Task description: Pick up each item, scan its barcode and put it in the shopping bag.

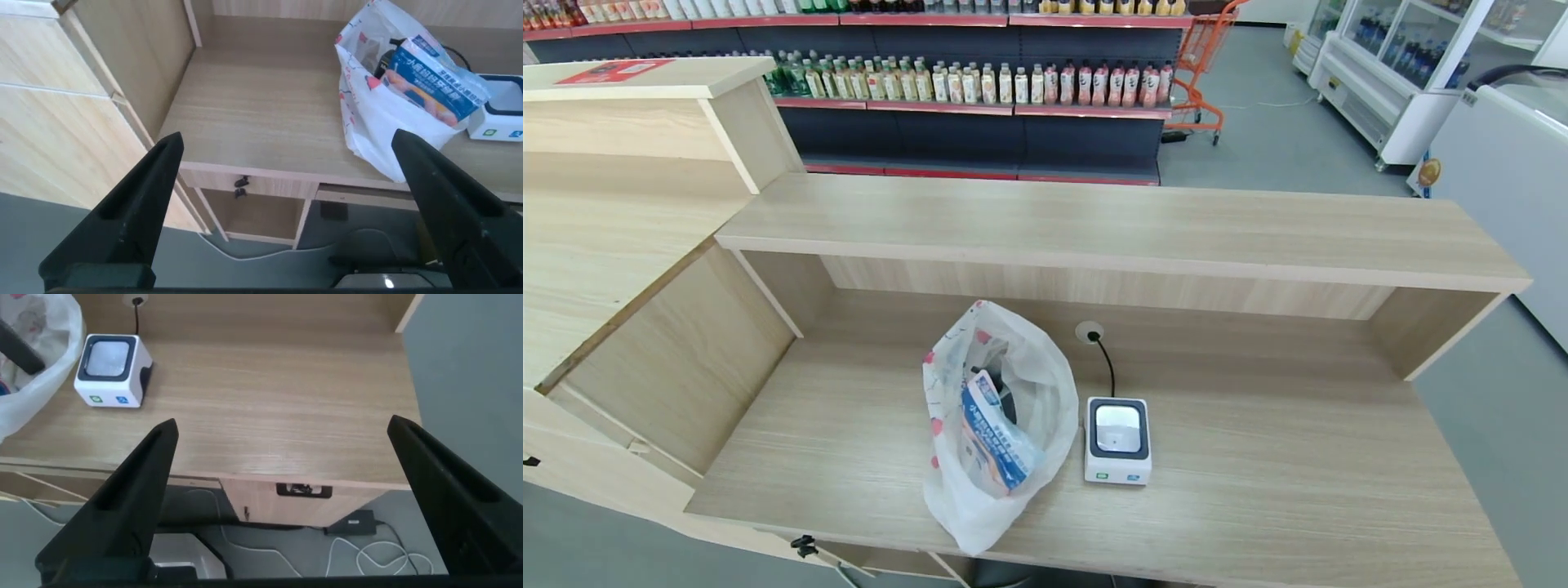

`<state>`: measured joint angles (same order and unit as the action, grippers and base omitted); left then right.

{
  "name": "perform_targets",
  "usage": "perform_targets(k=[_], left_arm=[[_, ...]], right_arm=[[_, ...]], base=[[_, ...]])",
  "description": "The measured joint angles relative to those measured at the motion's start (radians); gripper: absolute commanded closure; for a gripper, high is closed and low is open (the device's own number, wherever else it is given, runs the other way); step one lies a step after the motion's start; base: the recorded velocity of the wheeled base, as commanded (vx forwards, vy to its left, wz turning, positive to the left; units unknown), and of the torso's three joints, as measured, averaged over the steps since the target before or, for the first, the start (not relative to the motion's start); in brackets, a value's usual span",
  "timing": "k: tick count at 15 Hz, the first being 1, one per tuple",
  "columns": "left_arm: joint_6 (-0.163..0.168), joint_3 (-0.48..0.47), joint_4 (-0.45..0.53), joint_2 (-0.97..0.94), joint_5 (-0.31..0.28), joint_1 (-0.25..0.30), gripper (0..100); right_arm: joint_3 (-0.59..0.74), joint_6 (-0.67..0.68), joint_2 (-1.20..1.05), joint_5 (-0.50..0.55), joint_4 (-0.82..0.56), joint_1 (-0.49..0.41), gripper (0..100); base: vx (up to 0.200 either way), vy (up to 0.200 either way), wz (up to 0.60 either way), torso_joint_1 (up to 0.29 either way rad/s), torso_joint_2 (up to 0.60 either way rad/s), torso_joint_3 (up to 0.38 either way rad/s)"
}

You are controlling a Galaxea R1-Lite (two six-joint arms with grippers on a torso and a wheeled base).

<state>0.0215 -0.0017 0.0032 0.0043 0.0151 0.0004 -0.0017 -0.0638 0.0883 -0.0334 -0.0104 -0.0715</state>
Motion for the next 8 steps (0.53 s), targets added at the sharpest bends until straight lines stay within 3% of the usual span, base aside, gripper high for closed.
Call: perform_targets(k=[2, 3, 4, 8], left_arm=[[-0.003, 0.000, 0.000, -0.001, 0.001, -0.001, 0], [-0.006, 0.000, 0.000, -0.002, 0.001, 0.000, 0], [-0.008, 0.000, 0.000, -0.003, 0.001, 0.000, 0], [-0.009, 0.000, 0.000, -0.004, 0.001, 0.000, 0]], right_arm=[[0.000, 0.000, 0.000, 0.000, 0.000, -0.001, 0], [0.000, 0.003, 0.000, 0.000, 0.000, 0.000, 0], [0.000, 0.005, 0.000, 0.000, -0.001, 0.000, 100], [0.000, 0.002, 0.001, 0.000, -0.001, 0.000, 100]], base=[[0.200, 0.000, 0.00, 0.010, 0.01, 0.002], [0.000, 0.000, 0.00, 0.000, 0.00, 0.000], [0.000, 0.000, 0.00, 0.000, 0.00, 0.000], [0.000, 0.000, 0.00, 0.000, 0.00, 0.000]])
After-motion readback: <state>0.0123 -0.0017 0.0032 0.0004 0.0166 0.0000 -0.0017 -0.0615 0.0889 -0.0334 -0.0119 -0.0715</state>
